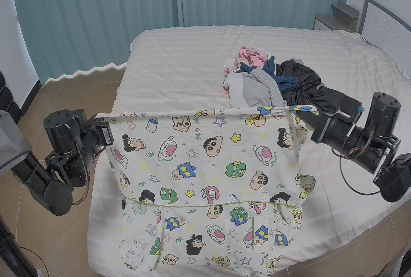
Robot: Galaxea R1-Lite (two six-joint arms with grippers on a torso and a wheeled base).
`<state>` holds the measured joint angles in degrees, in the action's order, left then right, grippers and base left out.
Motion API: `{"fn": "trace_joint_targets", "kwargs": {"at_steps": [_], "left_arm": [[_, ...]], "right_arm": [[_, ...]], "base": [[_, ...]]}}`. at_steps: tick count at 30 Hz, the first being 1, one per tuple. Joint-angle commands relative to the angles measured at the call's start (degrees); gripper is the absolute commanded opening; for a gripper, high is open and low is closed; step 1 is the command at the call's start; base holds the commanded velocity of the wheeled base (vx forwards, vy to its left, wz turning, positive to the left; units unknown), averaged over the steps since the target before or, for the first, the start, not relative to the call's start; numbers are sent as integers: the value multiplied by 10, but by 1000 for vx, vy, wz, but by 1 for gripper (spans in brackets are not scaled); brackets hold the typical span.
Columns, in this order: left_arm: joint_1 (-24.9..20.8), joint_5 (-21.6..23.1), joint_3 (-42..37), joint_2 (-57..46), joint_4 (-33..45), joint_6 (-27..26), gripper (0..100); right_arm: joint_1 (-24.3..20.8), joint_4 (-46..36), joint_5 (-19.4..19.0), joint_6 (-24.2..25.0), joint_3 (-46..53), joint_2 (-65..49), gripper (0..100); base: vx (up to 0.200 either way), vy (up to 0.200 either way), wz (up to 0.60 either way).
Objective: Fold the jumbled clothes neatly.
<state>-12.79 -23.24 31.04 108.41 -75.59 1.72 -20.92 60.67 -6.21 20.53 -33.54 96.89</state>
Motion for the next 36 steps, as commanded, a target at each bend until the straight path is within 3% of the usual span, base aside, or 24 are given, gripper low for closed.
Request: {"fn": "trace_joint_targets", "kwargs": {"at_steps": [1, 2, 6, 21, 26, 36], "left_arm": [[8, 0, 40, 84, 0, 0, 0], [12, 0, 68, 123, -1, 0, 0], [12, -1, 93, 165, -17, 2, 0], [27, -4, 211, 307, -42, -3, 0], [28, -4, 244, 349, -42, -3, 0], [42, -4, 315, 400, -40, -2, 0]], "right_arm": [[3, 31, 6, -3, -20, 97, 0], [4, 40, 23, -1, -43, 140, 0], [3, 43, 28, 1, -50, 168, 0], [4, 43, 43, 1, -145, 306, 0], [3, 43, 81, 0, -183, 354, 0], [11, 43, 84, 0, -267, 432, 0]], "base": [[200, 0, 0], [200, 0, 0], [200, 0, 0], [0, 0, 0], [0, 0, 0], [0, 0, 0]]}}
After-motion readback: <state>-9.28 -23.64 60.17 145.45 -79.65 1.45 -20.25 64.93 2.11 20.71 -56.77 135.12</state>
